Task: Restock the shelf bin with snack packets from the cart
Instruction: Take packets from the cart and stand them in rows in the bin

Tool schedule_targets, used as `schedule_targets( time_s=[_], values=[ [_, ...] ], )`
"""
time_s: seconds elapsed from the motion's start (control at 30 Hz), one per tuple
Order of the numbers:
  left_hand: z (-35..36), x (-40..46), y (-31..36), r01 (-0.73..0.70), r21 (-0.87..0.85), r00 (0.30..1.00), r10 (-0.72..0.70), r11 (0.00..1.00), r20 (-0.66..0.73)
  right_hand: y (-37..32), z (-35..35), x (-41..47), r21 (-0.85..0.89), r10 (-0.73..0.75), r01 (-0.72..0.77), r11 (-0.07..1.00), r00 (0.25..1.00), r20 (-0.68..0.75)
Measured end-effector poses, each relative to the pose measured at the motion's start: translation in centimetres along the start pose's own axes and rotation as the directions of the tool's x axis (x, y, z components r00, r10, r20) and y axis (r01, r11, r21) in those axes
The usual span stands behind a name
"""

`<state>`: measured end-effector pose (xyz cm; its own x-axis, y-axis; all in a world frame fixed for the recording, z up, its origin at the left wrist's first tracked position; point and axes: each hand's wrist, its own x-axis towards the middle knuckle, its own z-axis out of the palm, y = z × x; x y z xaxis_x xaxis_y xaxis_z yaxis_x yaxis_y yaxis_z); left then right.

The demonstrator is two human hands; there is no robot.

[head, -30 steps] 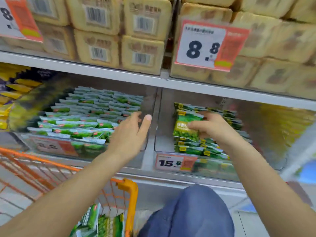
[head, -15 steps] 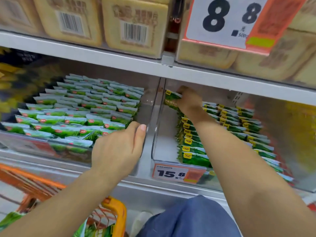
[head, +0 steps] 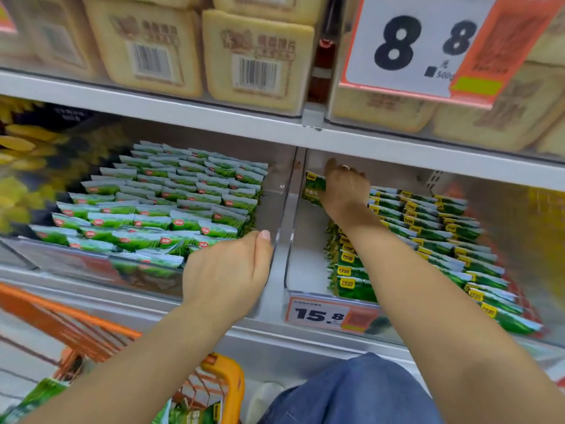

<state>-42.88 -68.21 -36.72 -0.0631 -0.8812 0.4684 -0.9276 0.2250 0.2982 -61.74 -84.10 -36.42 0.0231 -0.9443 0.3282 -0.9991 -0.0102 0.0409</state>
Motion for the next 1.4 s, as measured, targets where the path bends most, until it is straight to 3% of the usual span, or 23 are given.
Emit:
schedule_targets(
  time_s=[0.07, 0.13, 0.2, 0.27, 0.33, 0.43, 0.5, 0.57, 0.6, 0.67, 0.73, 0.8, 0.87, 0.97, 1.0, 1.13, 1.23, 1.33, 1.4],
  values=[
    [-0.1, 0.1, 0.3, 0.017, 0.053, 1.000, -0.018, 0.998, 0.016, -0.3, -2.5, -0.9, 0.090, 0.014, -0.013, 0.996, 1.000, -0.008],
    [-0.5, 0.4, 0.5, 0.033, 0.050, 0.984, -0.041, 0.998, 0.172, -1.0, -5.5, -2.9, 0.154, 0.057, -0.058, 0.986, 0.998, 0.011],
    [-1.8, 0.5, 0.3, 0.086, -0.142, 0.953, -0.040, 0.986, 0.302, -1.7, -8.0, -6.7, 0.216, 0.083, -0.076, 0.974, 0.996, -0.025],
    [-4.3, -0.2, -0.5, 0.171, -0.409, 0.938, -0.020, 0.896, 0.347, -2.5, -9.2, -11.5, 0.390, 0.040, 0.065, 0.919, 0.966, -0.255],
    [-6.8, -1.7, -2.1, 0.114, -0.512, 0.961, 0.037, 0.851, 0.275, -4.0, -10.2, -16.0, 0.521, -0.017, 0.279, 0.806, 0.893, -0.450],
    [-10.7, -5.0, -5.3, -0.002, -0.501, 0.968, 0.126, 0.866, 0.215, -7.9, -11.7, -20.6, 0.562, -0.160, 0.479, 0.674, 0.838, -0.522],
    [-13.2, -7.5, -7.9, -0.011, -0.468, 0.956, 0.147, 0.884, 0.254, -11.4, -12.7, -22.5, 0.564, -0.342, 0.604, 0.563, 0.792, -0.506],
    [-15.3, -9.8, -10.7, -0.031, -0.318, 0.920, 0.152, 0.948, 0.362, -15.2, -13.3, -23.7, 0.506, -0.594, 0.719, 0.477, 0.688, -0.417],
    [-16.0, -10.9, -12.2, -0.062, -0.192, 0.882, 0.144, 0.979, 0.449, -17.1, -13.3, -24.1, 0.472, -0.729, 0.761, 0.445, 0.614, -0.303],
    [-16.9, -12.6, -15.1, -0.111, 0.079, 0.726, 0.026, 0.991, 0.687, -20.6, -12.9, -24.4, 0.399, -0.891, 0.805, 0.439, 0.447, 0.079],
    [-17.4, -14.3, -17.7, -0.136, 0.288, 0.512, -0.182, 0.948, 0.840, -23.5, -12.0, -24.8, 0.343, -0.884, 0.842, 0.417, 0.289, 0.367],
    [-17.8, -15.9, -19.7, -0.147, 0.418, 0.381, -0.339, 0.897, 0.861, -26.3, -11.3, -25.6, 0.341, -0.854, 0.862, 0.374, 0.176, 0.489],
    [-18.0, -17.0, -21.3, -0.113, 0.449, 0.353, -0.387, 0.886, 0.852, -28.6, -9.4, -26.6, 0.406, -0.837, 0.842, 0.356, 0.094, 0.539],
    [-17.7, -17.2, -22.1, 0.015, 0.360, 0.323, -0.345, 0.933, 0.881, -31.2, -5.9, -28.6, 0.458, -0.716, 0.799, 0.389, -0.050, 0.696],
    [-17.5, -17.2, -22.1, 0.055, 0.335, 0.336, -0.333, 0.941, 0.881, -31.7, -4.6, -29.4, 0.459, -0.678, 0.782, 0.421, -0.064, 0.732],
    [-17.3, -16.9, -22.0, 0.077, 0.293, 0.437, -0.297, 0.953, 0.849, -31.8, -2.4, -31.4, 0.465, -0.678, 0.707, 0.534, 0.029, 0.735],
    [-17.6, -16.8, -22.1, 0.079, 0.318, 0.413, -0.322, 0.945, 0.852, -31.3, -1.6, -32.0, 0.511, -0.697, 0.618, 0.597, 0.085, 0.712],
    [-17.8, -16.7, -22.2, 0.092, 0.332, 0.396, -0.340, 0.939, 0.853, -32.1, -1.4, -31.6, 0.576, -0.689, 0.416, 0.704, 0.205, 0.695],
    [-17.7, -16.7, -22.3, 0.101, 0.318, 0.409, -0.331, 0.943, 0.850, -32.6, -2.0, -30.8, 0.589, -0.671, 0.345, 0.731, 0.204, 0.713]
  ],
)
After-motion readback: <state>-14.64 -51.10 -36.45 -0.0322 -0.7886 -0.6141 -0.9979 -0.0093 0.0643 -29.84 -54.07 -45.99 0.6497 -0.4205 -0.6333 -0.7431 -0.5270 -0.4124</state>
